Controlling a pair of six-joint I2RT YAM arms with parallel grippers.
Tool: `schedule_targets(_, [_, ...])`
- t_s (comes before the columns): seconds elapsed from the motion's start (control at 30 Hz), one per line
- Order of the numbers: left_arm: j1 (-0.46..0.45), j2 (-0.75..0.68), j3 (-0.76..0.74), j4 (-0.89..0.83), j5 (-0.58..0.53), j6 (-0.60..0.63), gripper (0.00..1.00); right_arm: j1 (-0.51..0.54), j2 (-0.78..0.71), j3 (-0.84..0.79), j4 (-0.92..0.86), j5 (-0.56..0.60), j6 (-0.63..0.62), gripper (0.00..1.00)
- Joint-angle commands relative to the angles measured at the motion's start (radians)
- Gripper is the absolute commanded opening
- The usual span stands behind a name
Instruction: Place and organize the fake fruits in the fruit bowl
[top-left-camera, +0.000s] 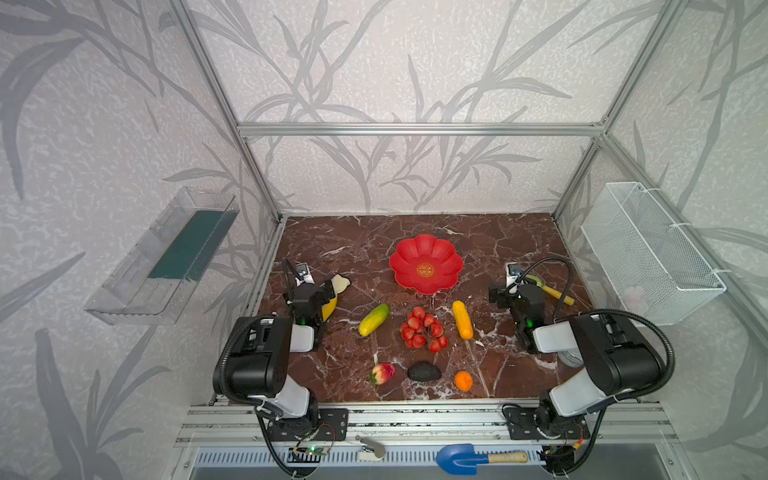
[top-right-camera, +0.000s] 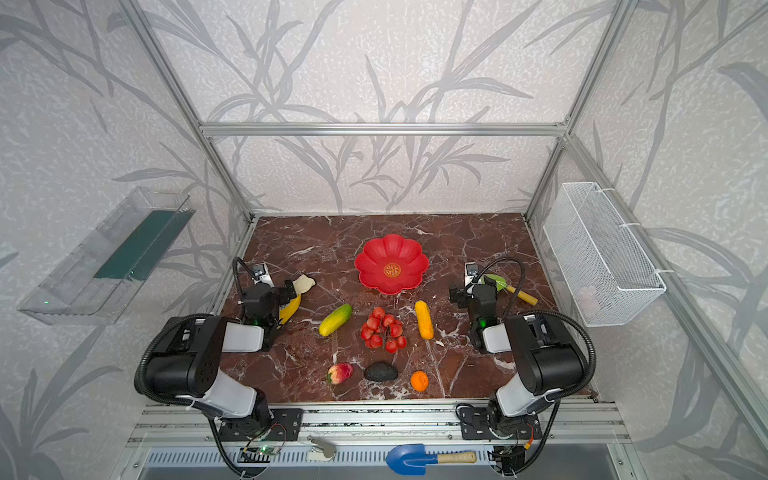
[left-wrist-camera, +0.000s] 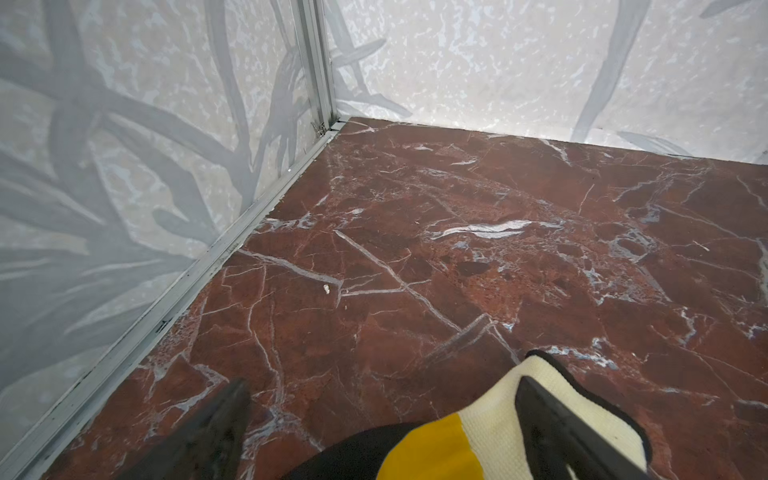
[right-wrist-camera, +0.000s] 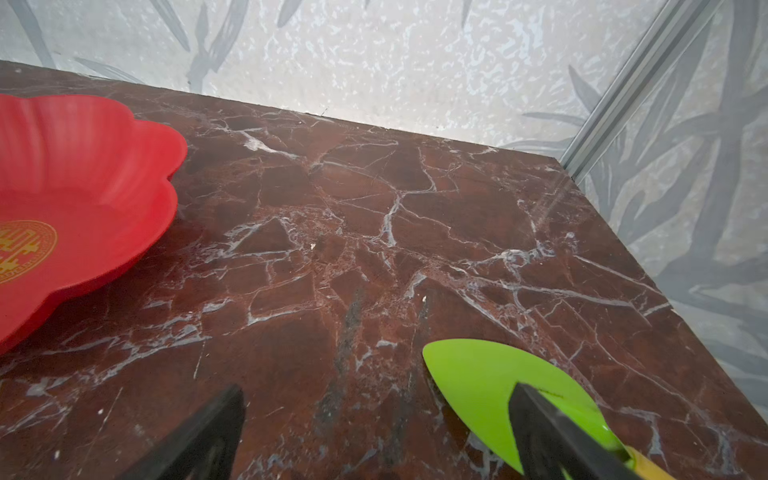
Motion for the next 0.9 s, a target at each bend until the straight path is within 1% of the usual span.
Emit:
schedule_targets(0.0, [-0.003, 0.008, 0.012, 0.028, 0.005, 0.016, 0.99, -0.002, 0.007, 0.02, 0.019, 0.013, 0.005, 0.99])
schedule_targets(0.67, [-0.001, 0.006, 0.01, 0.03, 0.011, 0.015, 0.99, -0.003, 0.006, 0.02, 0.016, 0.012, 0.007, 0.99])
schedule_targets(0.7, [-0.002, 0.004, -0.003, 0.05, 0.024, 0.02, 0.97, -0.002, 0.006, 0.014, 0.028, 0.021, 0.007, 0.99])
schedule_targets(0.77, [-0.011, 0.0, -0.065, 0.165, 0.067, 0.046, 0.95, 0.001, 0.007, -0.015, 0.091, 0.062, 0.018, 0.99])
schedule_targets(0.8, [-0.027, -0.005, -0.102, 0.241, 0.047, 0.063, 0.95, 0.0, -0.009, -0.028, 0.1, 0.079, 0.023, 0.99])
schedule_targets(0.87, [-0.069, -0.029, -0.151, 0.333, -0.065, 0.082, 0.95, 0.009, -0.085, -0.02, 0.016, 0.119, 0.025, 0.99])
